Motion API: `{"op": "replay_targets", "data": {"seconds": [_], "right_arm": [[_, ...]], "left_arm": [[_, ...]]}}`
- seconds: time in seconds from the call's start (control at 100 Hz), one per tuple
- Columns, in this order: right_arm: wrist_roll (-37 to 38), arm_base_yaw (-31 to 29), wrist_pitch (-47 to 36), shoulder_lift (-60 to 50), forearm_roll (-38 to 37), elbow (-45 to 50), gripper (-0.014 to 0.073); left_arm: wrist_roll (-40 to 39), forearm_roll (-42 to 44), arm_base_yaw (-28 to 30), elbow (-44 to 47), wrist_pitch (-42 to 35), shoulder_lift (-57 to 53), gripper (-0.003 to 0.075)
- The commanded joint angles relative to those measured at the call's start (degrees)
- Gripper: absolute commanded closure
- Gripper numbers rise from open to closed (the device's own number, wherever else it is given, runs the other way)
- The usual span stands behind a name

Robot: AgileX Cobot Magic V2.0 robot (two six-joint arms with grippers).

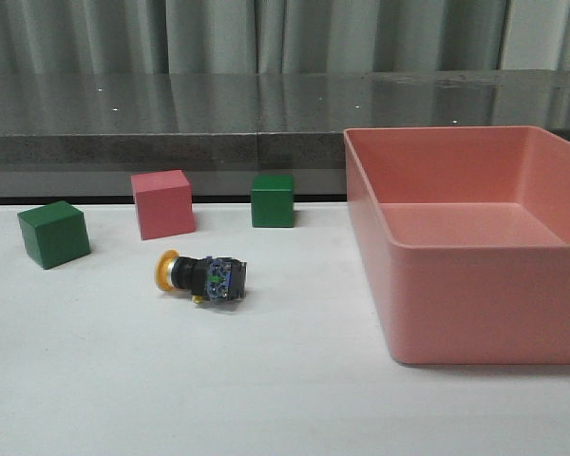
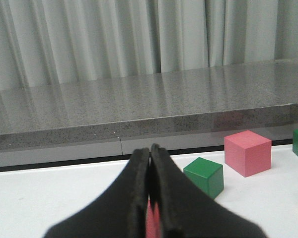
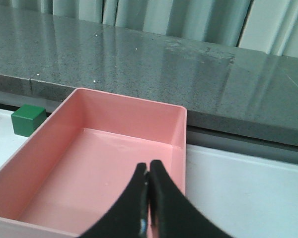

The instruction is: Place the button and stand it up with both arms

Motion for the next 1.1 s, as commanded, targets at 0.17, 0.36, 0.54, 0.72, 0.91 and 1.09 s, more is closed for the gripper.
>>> {"op": "replay_targets", "data": {"seconds": [0.17, 0.36, 0.54, 0.72, 0.91, 1.09], "right_arm": [[0.03, -0.46, -3.58, 0.26, 0.38, -1.44, 0.0655], [0.03, -0.46, -3.58, 0.26, 0.38, -1.44, 0.0655], [0.03, -0.46, -3.58, 0.26, 0.38, -1.44, 0.0655], [0.03, -0.46, -3.64, 0.26, 0.38, -1.44, 0.0655], [0.03, -0.46, -3.64, 0.26, 0.38, -1.44, 0.0655], [0.03, -0.46, -3.64, 0.26, 0.38, -1.44, 0.0655]], "left_arm": [[-0.69, -0.63, 0.05, 1.64, -8.21, -1.8, 0.0739], [-0.76, -8.86, 0.05, -2.08, -3.75, -1.4, 0.0739], [-0.76, -8.86, 0.05, -13.07, 7.57, 6.52, 0.0739], [2.08, -8.86, 0.05, -29.64, 22.5, 24.7, 0.0739], [9.29, -10.76, 0.05, -45.33, 30.53, 45.29, 0.0739], [19.92, -14.95, 0.05, -52.54, 30.53, 57.64, 0.0739]]}}
